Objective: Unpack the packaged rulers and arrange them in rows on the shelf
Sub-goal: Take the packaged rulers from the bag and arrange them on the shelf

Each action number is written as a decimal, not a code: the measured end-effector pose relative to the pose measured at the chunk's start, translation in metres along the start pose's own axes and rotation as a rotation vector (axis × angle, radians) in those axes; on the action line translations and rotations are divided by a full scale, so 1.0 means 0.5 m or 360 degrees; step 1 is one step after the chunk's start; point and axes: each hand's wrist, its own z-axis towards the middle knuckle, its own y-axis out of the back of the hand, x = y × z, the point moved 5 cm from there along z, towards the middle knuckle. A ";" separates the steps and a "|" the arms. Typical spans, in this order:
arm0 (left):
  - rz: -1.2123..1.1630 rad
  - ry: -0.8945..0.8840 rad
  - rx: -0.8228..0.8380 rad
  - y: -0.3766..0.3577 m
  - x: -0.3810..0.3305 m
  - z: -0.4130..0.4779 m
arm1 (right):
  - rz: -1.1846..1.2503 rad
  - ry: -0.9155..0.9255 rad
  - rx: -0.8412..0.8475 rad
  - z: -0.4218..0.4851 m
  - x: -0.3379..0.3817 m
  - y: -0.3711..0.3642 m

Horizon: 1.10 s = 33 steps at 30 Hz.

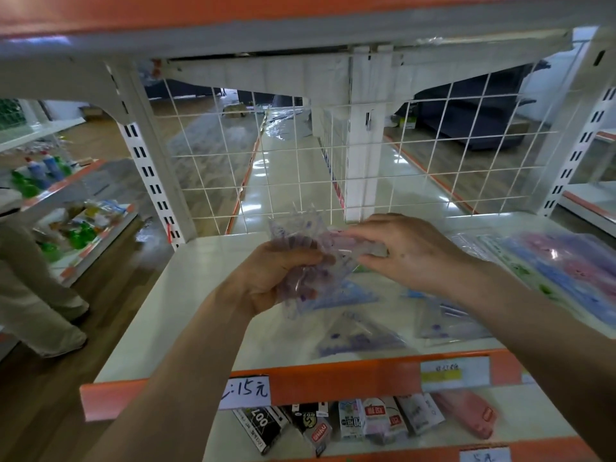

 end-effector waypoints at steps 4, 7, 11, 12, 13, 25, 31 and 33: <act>-0.0085 0.0048 -0.0101 0.012 0.017 0.002 | -0.0032 0.0008 0.0186 -0.016 0.004 -0.010; -0.0049 0.0044 -0.0127 0.008 0.021 0.002 | 0.0006 -0.0035 0.0150 -0.024 0.006 -0.002; -0.0161 0.0045 -0.0303 0.028 0.021 -0.007 | 0.0005 -0.0248 0.0279 -0.048 -0.003 -0.008; -0.0212 0.0047 -0.0358 0.038 0.022 -0.011 | -0.0007 -0.0274 0.0326 -0.056 -0.005 -0.013; -0.0267 0.0053 -0.0407 0.048 0.026 -0.015 | 0.0005 -0.0312 0.0389 -0.067 -0.006 -0.021; -0.0532 -0.0033 -0.0547 0.054 0.040 -0.012 | 0.0007 -0.0435 0.0680 -0.116 0.000 -0.080; -0.0811 -0.0224 -0.0311 0.010 0.033 -0.003 | 0.0371 -0.0393 0.0114 -0.081 0.039 -0.033; -0.0896 -0.0280 -0.0260 -0.005 0.033 0.001 | 0.0538 -0.0418 0.0002 -0.061 0.051 -0.043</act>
